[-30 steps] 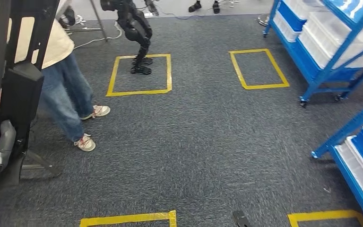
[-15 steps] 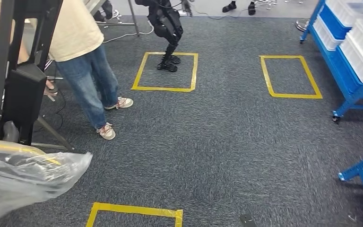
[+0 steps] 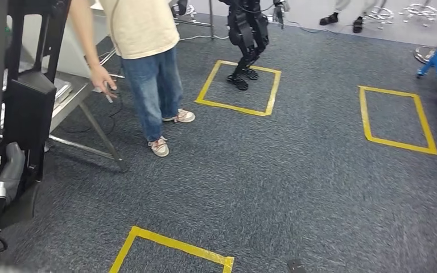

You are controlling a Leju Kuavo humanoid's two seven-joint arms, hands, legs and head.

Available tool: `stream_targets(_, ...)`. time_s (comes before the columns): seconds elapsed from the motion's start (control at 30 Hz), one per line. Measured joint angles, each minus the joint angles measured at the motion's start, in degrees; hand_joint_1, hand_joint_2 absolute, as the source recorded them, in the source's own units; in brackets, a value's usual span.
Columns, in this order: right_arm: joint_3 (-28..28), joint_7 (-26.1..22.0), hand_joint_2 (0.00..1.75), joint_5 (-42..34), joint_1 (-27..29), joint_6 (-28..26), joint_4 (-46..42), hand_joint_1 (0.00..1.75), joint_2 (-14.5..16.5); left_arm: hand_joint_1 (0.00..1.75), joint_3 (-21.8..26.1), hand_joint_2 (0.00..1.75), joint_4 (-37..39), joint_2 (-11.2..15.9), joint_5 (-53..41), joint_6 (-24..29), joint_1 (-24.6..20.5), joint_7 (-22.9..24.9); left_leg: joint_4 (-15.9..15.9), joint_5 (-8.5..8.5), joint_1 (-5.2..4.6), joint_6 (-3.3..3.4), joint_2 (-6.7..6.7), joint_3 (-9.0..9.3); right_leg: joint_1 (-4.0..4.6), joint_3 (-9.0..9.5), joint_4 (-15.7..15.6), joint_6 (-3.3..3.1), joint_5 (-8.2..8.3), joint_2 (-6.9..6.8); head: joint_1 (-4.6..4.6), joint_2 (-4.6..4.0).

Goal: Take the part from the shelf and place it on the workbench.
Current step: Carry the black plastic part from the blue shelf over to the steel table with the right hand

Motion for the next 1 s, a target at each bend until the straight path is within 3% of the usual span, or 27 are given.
stream_targets(0.07, -0.01, -0.03, 0.0, -0.08, 0.34, 0.01, 0.0, 0.0, -0.15, 1.75, -0.01, 1.75, 0.01, -0.06, 0.14, 0.04, -0.06, 0.03, 0.39, -0.33, 0.17, -0.64, -1.52, 0.02, -0.7, 3.6, -8.11, 0.31, 3.68, 2.76, 0.0, 0.0)
stream_targets(0.13, -0.02, -0.08, 0.0, -0.14, 0.42, 0.02, 0.0, 0.0, -0.2, 1.75, -0.02, 1.75, 0.01, -0.09, 0.17, 0.11, -0.09, 0.04, 0.6, -0.39, 0.25, -1.42, -2.77, -0.37, -0.86, 5.12, -11.65, -0.03, 4.52, 4.39, -0.01, 0.0)
stream_targets(0.2, -0.02, -0.15, 0.0, -0.16, 0.16, 0.05, -0.01, 0.0, -0.16, 1.75, -0.06, 1.75, -0.01, -0.11, 0.18, 0.18, -0.04, 0.05, 0.46, -0.22, 0.53, -2.03, -3.83, -0.79, -0.6, 5.22, -11.88, -0.92, 4.51, 3.14, -0.04, -0.01)
stream_targets(0.27, -0.02, -0.21, 0.0, -0.19, 0.07, 0.07, -0.02, 0.0, -0.1, 1.75, -0.09, 1.75, 0.0, -0.1, 0.18, 0.2, -0.13, 0.05, 2.45, -1.33, 0.51, -2.45, -1.82, -1.89, -0.54, 5.36, -12.07, -1.72, 4.58, 1.65, -0.22, -0.02)
stream_targets(0.33, -0.02, -0.23, 0.0, -0.21, 0.21, 0.08, -0.02, 0.0, -0.11, 1.75, -0.17, 1.75, 0.0, -0.11, 0.18, 0.21, -0.34, 0.07, 9.1, -4.48, 0.32, -2.77, 1.92, -5.18, -0.32, 5.44, -12.16, -2.29, 4.46, 0.18, -0.39, -0.02)
stream_targets(0.4, -0.02, -0.25, 0.0, -0.23, 0.37, 0.09, -0.02, 0.0, -0.13, 1.75, -0.38, 1.75, 0.01, -0.14, 0.19, 0.19, -0.4, 0.25, 16.86, -7.2, 0.36, -2.92, 3.42, -9.22, 0.0, 5.49, -12.15, -2.62, 4.24, -1.41, -0.42, -0.01)
stream_targets(0.43, -0.02, -0.26, 0.0, -0.24, 0.4, 0.09, -0.02, 0.0, -0.14, 1.75, -0.49, 1.75, 0.02, -0.14, 0.19, 0.18, -0.38, 0.39, 18.3, -7.2, 0.36, -2.88, 3.65, -10.05, 0.12, 5.59, -12.15, -2.7, 4.11, -2.21, -0.42, -0.01)
stream_targets(0.47, -0.02, -0.28, 0.0, -0.24, 0.4, 0.09, -0.02, 0.0, -0.14, 1.75, -0.56, 1.75, 0.02, -0.15, 0.19, 0.16, -0.38, 0.51, 17.36, -6.16, 0.32, -2.76, 3.86, -9.64, 0.23, 5.75, -12.15, -2.74, 3.96, -2.98, -0.43, 0.0)
stream_targets(0.5, -0.02, -0.29, 0.0, -0.24, 0.39, 0.1, -0.02, 0.0, -0.13, 1.75, -0.58, 1.75, 0.02, -0.15, 0.19, 0.16, -0.41, 0.59, 14.03, -4.28, 0.23, -2.53, 4.3, -7.98, 0.31, 5.99, -12.15, -2.72, 3.79, -3.69, -0.43, -0.01)
stream_targets(0.57, -0.02, -0.34, 0.0, -0.24, 0.38, 0.11, -0.02, 0.0, -0.08, 1.75, -0.61, 1.75, 0.02, -0.16, 0.19, 0.14, -0.6, 0.62, 5.46, -0.92, -0.42, -1.77, 6.85, -3.61, 0.56, 6.55, -12.15, -2.47, 3.33, -4.98, -0.42, 0.0)
stream_targets(0.63, -0.02, -0.41, 0.0, -0.26, 0.36, 0.12, -0.02, 0.0, -0.05, 1.75, -0.64, 1.75, 0.02, -0.17, 0.18, 0.09, -0.83, 0.64, 1.3, 0.01, -1.16, -1.06, 8.33, -1.68, 0.8, 6.96, -12.18, -1.97, 2.88, -6.26, -0.41, -0.01)
stream_targets(0.7, -0.02, -0.48, 0.0, -0.26, 0.19, 0.14, -0.04, 0.0, -0.02, 1.75, -0.68, 1.75, 0.02, -0.17, 0.18, -0.05, -0.87, 0.64, 0.93, -0.01, -1.23, -0.6, 6.96, -1.62, 0.89, 7.36, -12.37, -1.4, 2.51, -7.46, -0.41, -0.01)
stream_targets(0.77, -0.01, -0.51, 0.0, -0.27, 0.1, 0.15, -0.08, 0.0, -0.02, 1.75, -0.69, 1.75, 0.02, -0.16, 0.17, -0.18, -0.9, 0.66, 0.47, 0.29, -0.81, -0.04, 5.49, -1.22, 0.72, 7.19, -11.04, -0.84, 1.36, -5.48, -0.38, -0.01)
stream_targets(0.83, 0.0, -0.55, 0.0, -0.28, 0.27, 0.15, -0.09, 0.0, -0.04, 1.75, -0.75, 1.75, 0.02, -0.2, 0.17, -0.25, -1.01, 0.67, 0.23, 0.45, -0.46, 0.43, 4.24, -0.95, 0.51, 4.37, -5.04, -0.49, -1.72, -1.85, -0.33, -0.01)
stream_targets(0.9, 0.0, -0.57, 0.0, -0.28, 0.46, 0.15, -0.09, 0.0, -0.04, 1.75, -0.87, 1.75, 0.02, -0.25, 0.21, -0.31, -1.02, 0.71, 0.24, 0.4, -0.42, 0.62, 2.88, -0.95, 0.48, -0.09, 2.96, -0.35, -4.66, -0.71, -0.32, 0.0)
stream_targets(0.93, 0.0, -0.58, 0.0, -0.28, 0.51, 0.16, -0.09, 0.0, -0.04, 1.75, -0.91, 1.75, 0.02, -0.26, 0.22, -0.33, -0.99, 0.74, 0.25, 0.37, -0.41, 0.64, 2.09, -0.92, 0.45, -1.53, 5.05, -0.32, -4.77, -0.65, -0.32, 0.0)
stream_targets(0.97, 0.0, -0.58, 0.0, -0.28, 0.56, 0.18, -0.09, 0.0, -0.04, 1.75, -0.94, 1.75, 0.02, -0.26, 0.23, -0.33, -0.97, 0.8, 0.26, 0.36, -0.37, 0.61, 1.24, -0.86, 0.4, -1.82, 4.72, -0.3, -3.67, -0.59, -0.32, 0.0)
stream_targets(1.0, 0.0, -0.58, 0.0, -0.28, 0.6, 0.19, -0.09, 0.0, -0.05, 1.75, -0.96, 1.75, 0.02, -0.26, 0.23, -0.33, -0.97, 0.86, 0.29, 0.33, -0.3, 0.55, 0.38, -0.76, 0.3, -0.93, 1.99, -0.3, -1.54, -0.28, -0.32, 0.0)
